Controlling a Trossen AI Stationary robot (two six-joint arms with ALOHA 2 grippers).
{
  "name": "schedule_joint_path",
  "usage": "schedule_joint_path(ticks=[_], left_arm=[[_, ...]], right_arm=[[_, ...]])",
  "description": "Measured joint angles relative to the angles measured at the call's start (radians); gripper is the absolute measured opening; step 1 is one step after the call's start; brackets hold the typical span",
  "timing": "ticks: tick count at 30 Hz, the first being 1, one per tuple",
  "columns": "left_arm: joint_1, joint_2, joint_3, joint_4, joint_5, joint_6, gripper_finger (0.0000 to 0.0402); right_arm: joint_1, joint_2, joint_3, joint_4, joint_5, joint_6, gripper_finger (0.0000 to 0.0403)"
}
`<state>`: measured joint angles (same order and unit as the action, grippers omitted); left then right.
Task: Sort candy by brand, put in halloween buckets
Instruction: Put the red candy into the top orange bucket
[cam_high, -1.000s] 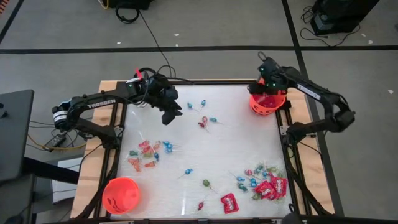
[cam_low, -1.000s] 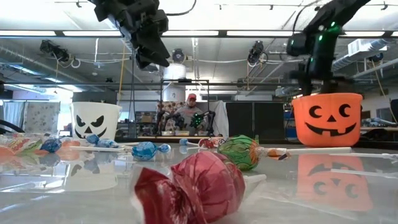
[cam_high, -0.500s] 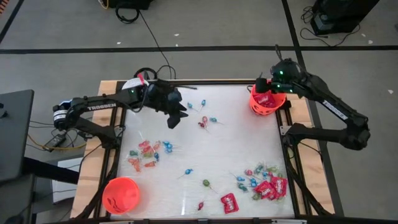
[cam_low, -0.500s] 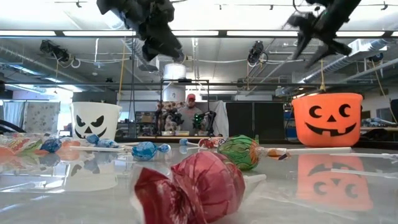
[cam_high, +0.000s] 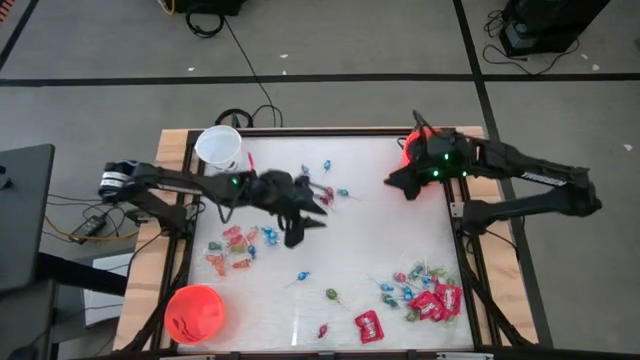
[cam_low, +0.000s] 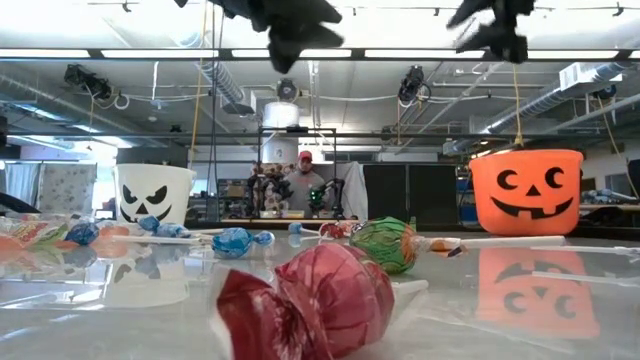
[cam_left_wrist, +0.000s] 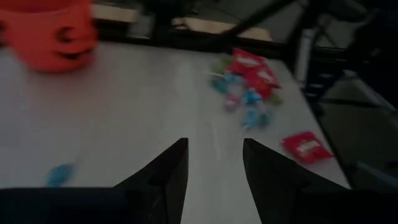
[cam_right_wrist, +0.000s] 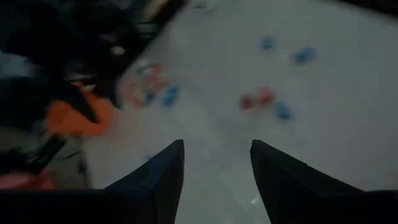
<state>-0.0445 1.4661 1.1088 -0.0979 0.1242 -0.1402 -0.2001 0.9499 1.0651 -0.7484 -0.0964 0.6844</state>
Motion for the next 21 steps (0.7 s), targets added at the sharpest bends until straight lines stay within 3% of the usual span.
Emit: schedule_joint_path(ticks=[6,14,21], left_arm=[[-0.127,0.152,0.0,0.219,0.015,0.005,0.0158],[-0.25,0.405,0.0,0.616,0.039,0.005,0.0158],[-0.304,0.611,0.026,0.838,0.056,0.098,0.0158]], right_arm=[[0.183,0.015,0.0,0.034,0.088,0.116,0.0194],[0.335,0.016,0.0,-0.243,0.128,0.295,0.0194],[0.43,0.032,0.0,-0.296,0.148,0.371,0.0194]])
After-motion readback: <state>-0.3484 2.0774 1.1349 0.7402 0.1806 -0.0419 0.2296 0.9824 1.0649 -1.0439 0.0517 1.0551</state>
